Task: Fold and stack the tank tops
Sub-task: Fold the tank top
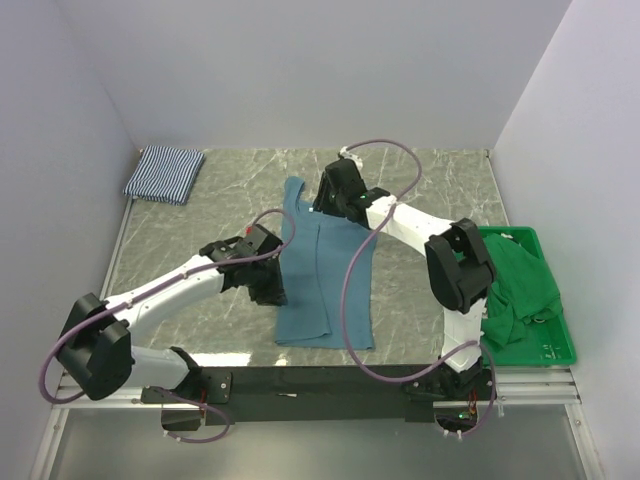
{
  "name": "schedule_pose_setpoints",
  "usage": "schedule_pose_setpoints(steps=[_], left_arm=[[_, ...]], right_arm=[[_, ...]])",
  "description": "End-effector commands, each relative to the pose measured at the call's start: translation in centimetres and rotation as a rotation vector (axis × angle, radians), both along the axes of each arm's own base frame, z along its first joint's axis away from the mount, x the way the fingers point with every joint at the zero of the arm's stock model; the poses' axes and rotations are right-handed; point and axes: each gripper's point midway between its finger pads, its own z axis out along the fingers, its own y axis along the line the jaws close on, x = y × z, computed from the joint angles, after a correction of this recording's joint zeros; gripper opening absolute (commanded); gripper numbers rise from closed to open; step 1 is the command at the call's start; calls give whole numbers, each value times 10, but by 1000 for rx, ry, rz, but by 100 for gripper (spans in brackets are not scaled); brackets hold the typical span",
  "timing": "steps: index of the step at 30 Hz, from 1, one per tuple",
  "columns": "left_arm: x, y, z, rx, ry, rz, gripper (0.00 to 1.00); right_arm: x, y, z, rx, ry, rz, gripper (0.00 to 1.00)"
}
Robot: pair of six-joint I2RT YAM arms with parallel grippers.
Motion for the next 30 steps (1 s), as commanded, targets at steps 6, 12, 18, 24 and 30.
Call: schedule_pose_setpoints(steps=[6, 12, 18, 24, 30], left_arm=[[-11, -47, -27, -134, 63, -17, 14], [-23, -24, -74, 17, 149, 14, 4], [-11, 42, -100, 186, 191, 161, 4], [14, 106, -98, 323, 184, 306, 5], [37, 131, -87, 357, 195, 423, 11]], right_arm=[[-16, -50, 28, 3, -14, -94, 48], [-43, -73, 22, 2, 1, -116, 48], [-62, -91, 13, -11, 14, -138, 48], [-76, -95, 8, 9, 21, -131, 48], [-84, -101, -5, -16, 43, -131, 48]])
